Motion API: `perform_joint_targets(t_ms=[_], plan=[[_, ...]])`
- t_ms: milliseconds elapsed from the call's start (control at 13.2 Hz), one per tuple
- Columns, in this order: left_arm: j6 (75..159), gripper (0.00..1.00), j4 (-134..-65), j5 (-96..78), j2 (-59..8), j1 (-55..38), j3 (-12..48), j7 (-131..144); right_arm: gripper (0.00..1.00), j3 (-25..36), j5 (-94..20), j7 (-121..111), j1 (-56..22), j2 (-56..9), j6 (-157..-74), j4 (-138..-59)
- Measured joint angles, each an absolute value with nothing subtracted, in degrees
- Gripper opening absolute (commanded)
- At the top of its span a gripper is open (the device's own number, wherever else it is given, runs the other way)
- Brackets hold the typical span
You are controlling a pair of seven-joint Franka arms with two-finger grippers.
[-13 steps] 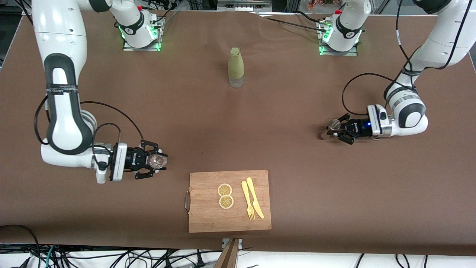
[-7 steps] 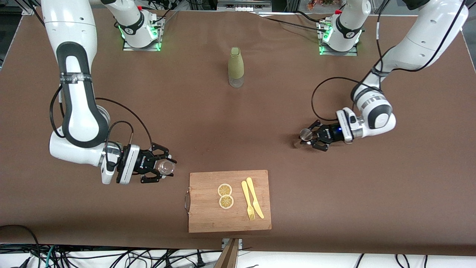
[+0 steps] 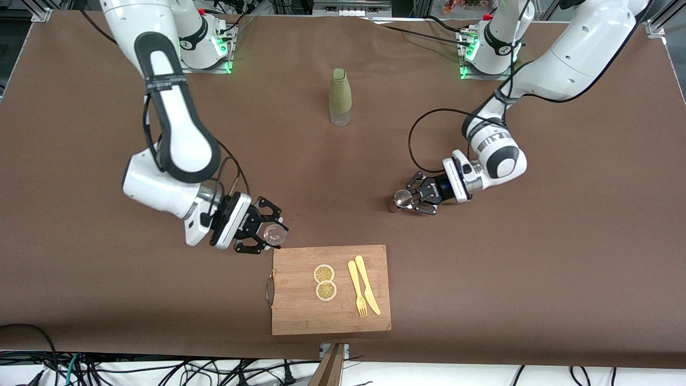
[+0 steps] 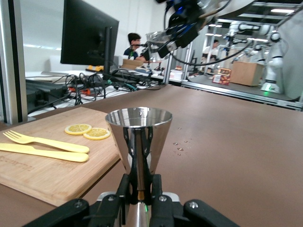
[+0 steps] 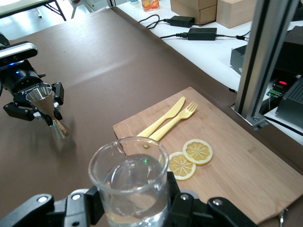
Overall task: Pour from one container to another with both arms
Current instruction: 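Bring the beaker and jigger together above the table center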
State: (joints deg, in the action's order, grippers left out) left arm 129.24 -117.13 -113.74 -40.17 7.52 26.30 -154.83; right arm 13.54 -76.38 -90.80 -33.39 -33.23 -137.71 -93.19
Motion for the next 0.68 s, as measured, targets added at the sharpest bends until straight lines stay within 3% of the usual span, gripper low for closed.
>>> perform_joint_targets(t_ms=[227, 682], plan=[[135.10, 0.00, -115.70, -120.92, -39.78, 5.61, 29.57, -154.83, 0.32, 13.44, -76.38, -88.05, -39.58, -31.25, -145.83, -95.60], [138.28, 0.00, -113.40, -130.37, -39.66, -0.37, 29.37, -157.34, 0.33, 13.43, -76.39, -84.69, -46.06, -31.06, -152.36, -96.28]])
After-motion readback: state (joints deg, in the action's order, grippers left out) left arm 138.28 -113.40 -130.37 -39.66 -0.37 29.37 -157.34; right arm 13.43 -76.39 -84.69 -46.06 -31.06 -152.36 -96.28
